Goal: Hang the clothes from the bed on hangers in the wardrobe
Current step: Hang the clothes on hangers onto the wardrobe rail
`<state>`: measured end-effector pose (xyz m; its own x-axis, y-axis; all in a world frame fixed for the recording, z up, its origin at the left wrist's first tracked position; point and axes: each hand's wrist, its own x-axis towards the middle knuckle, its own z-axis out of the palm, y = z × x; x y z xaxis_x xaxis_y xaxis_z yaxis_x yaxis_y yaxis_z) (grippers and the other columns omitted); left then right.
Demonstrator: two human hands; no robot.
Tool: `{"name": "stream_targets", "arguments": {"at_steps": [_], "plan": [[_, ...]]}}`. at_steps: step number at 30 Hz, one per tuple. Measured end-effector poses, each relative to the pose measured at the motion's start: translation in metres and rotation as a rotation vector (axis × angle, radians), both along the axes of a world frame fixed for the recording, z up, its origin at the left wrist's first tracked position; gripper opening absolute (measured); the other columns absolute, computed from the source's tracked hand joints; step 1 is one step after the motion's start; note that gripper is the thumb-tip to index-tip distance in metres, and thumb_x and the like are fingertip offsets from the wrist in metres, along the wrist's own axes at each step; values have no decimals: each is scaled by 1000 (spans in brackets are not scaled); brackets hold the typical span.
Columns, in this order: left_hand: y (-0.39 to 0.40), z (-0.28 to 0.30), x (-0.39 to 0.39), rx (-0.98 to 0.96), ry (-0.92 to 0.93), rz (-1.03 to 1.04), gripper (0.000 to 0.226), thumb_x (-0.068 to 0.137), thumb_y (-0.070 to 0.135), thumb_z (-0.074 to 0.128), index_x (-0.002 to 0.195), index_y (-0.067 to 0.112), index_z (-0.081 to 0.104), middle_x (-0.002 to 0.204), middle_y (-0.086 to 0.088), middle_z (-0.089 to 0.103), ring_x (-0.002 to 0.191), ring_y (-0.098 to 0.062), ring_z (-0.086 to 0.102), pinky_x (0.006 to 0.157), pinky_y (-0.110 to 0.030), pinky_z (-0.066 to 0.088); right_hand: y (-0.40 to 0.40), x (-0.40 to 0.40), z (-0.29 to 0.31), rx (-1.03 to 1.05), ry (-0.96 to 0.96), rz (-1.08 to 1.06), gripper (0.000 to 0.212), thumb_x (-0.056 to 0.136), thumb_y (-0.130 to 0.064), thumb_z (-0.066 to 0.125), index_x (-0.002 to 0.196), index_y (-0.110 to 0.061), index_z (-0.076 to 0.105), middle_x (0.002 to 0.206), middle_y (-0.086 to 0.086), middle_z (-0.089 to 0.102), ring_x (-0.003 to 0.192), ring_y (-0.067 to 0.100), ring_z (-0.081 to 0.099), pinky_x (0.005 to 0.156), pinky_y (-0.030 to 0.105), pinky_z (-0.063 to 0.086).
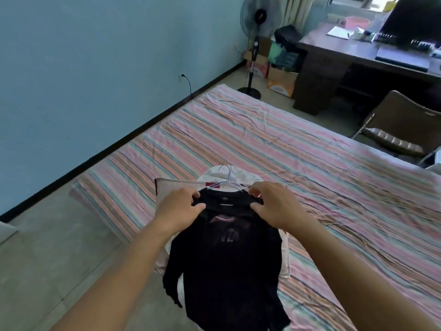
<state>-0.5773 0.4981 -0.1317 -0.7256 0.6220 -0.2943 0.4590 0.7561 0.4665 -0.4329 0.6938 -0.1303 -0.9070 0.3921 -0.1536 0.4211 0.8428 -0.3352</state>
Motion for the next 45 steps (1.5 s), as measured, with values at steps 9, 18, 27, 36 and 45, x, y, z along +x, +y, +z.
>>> {"name": "stream_targets", "arguments": {"at_steps": [9, 18, 27, 36, 45], "plan": [[88, -130, -78, -164, -68, 34, 39, 94, 33, 60, 128, 15, 60, 123, -6, 64, 111, -25, 60, 94, -38, 49, 90, -61, -131, -91, -37, -134, 23, 93, -23, 61, 115, -19, 61, 110, 0, 67, 103, 25, 61, 81, 38, 50], [130, -237, -119, -252, -55, -9, 40, 95, 22, 56, 134, 12, 53, 133, -9, 58, 119, -29, 56, 96, -38, 45, 145, -107, -251, -259, -116, -252, 22, 91, -17, 62, 112, -16, 66, 109, 3, 68, 101, 26, 62, 87, 39, 50], [115, -306, -136, -239, -3, 93, 47, 95, 24, 58, 138, 11, 44, 136, -11, 48, 124, -29, 46, 100, -41, 43, 154, -116, -323, -200, -254, -214, 27, 95, -23, 60, 119, -13, 57, 115, 6, 59, 106, 28, 56, 86, 42, 50], [124, -311, -145, -127, 70, 167, 16, 95, 27, 59, 108, 17, 63, 108, -3, 65, 106, -25, 48, 87, -36, 40, 137, -124, -344, -150, -130, -286, 31, 94, -20, 62, 120, -8, 51, 117, 10, 54, 105, 29, 52, 84, 37, 46], [105, -249, -127, 288, -152, 231, 16, 89, 17, 67, 80, 26, 57, 76, 9, 61, 75, -18, 59, 68, -34, 46, 132, -116, -286, -165, 32, -253, 15, 103, -21, 48, 94, -10, 53, 86, 6, 61, 84, 33, 58, 70, 38, 34]]}}
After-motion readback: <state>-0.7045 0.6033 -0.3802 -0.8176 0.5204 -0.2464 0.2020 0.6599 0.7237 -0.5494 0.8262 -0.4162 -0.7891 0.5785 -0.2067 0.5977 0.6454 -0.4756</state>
